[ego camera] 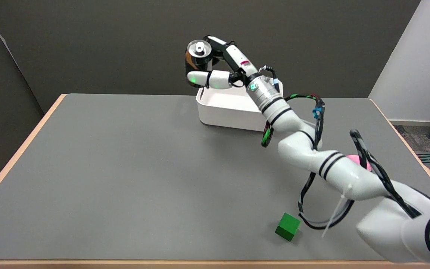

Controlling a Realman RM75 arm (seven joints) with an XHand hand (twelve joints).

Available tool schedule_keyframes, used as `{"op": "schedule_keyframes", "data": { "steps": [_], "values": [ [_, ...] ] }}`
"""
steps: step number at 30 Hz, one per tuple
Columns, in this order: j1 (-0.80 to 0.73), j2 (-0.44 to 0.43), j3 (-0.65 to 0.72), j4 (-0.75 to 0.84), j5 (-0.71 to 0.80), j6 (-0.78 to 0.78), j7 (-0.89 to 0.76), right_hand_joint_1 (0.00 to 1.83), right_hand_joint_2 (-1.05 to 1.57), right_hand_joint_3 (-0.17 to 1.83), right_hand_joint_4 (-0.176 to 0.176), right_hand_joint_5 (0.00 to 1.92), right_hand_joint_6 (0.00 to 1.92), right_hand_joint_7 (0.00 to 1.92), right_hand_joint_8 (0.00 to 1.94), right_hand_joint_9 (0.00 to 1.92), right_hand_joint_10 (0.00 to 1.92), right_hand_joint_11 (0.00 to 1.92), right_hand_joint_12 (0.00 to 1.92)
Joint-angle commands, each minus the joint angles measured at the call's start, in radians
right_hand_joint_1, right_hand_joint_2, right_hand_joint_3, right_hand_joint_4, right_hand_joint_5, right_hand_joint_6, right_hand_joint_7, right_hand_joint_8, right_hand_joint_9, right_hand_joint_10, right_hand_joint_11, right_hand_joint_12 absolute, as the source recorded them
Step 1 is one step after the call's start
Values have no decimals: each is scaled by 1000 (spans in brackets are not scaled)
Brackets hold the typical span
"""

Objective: Place the black can into the white box.

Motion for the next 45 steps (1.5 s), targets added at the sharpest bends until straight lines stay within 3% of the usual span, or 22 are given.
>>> {"op": "schedule_keyframes", "data": {
  "steps": [1,11,25,27,28,32,34,36,38,45],
  "values": [
    [256,-64,13,-449,94,-60,-173,810,1191,302,164,585,1602,625,827,519,1058,313,1401],
    [220,-43,32,-512,196,-60,-196,800,1196,306,165,574,1618,607,804,495,1037,286,1376],
    [185,-32,4,-484,190,-83,-196,781,1215,287,175,556,1638,606,782,499,1001,289,1363],
    [180,-24,-10,-465,185,-84,-196,892,871,791,146,421,1238,593,734,483,983,286,1349],
    [176,-16,-20,-452,184,-84,-196,902,795,890,139,384,1083,559,669,458,951,277,1339],
    [163,8,-41,-407,182,-82,-193,834,735,925,126,323,735,433,465,351,803,216,1279],
    [153,19,-45,-385,180,-80,-189,718,662,997,101,234,506,331,403,256,689,135,1180],
    [145,26,-45,-368,179,-78,-188,734,655,969,97,228,476,316,358,231,662,103,1192],
    [137,33,-45,-350,179,-74,-187,627,632,1008,90,173,451,245,335,151,606,74,1108],
    [118,46,-45,-330,179,-78,-186,636,622,927,81,161,370,207,271,107,546,16,1134]
  ]
}}
